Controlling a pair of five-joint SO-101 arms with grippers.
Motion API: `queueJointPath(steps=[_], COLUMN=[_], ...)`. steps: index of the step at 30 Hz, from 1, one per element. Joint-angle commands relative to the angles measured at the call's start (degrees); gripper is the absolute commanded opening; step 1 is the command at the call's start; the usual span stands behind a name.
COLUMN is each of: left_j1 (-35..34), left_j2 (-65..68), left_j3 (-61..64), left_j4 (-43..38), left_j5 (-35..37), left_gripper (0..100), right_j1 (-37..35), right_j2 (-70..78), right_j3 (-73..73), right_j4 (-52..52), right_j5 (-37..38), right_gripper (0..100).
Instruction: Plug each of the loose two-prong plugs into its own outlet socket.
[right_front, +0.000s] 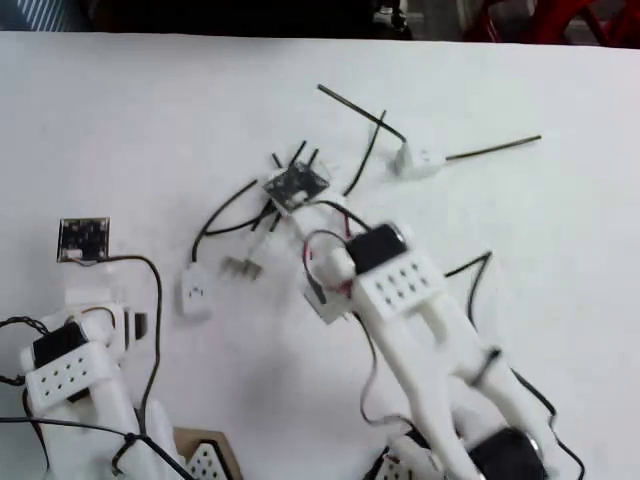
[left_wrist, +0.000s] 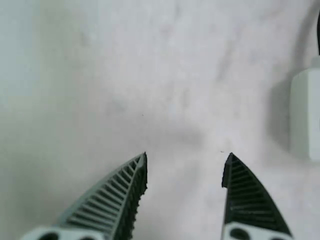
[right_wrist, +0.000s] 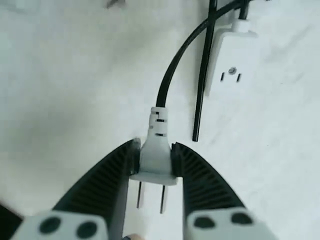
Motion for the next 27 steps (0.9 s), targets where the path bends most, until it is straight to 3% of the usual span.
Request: queueJointPath(steps=[1,12,22,27], left_j1=[-0.13,-0.13,-0.13,-0.13], left_j2=[-1.01,-1.01,-1.01,-1.01], left_j3=[0.00,0.00,0.26,0.62], left_j4=[-1.14,-1.14,-1.14,-2.46], left_j5=[0.09,0.09,0.00,0.00], left_gripper=[25,25,25,25], right_j1=[-0.75,-0.66,-0.57,-0.57], right_j2=[-13.05,-28.35,-20.35,-13.93], right_j3=[-0.35,-0.09,13.10,17.58], right_j4=[-2.24,-5.49,-5.14,-3.03], right_j5=[0.70,0.62,0.62,-3.96], right_gripper=[1.7,1.7,2.0,12.9])
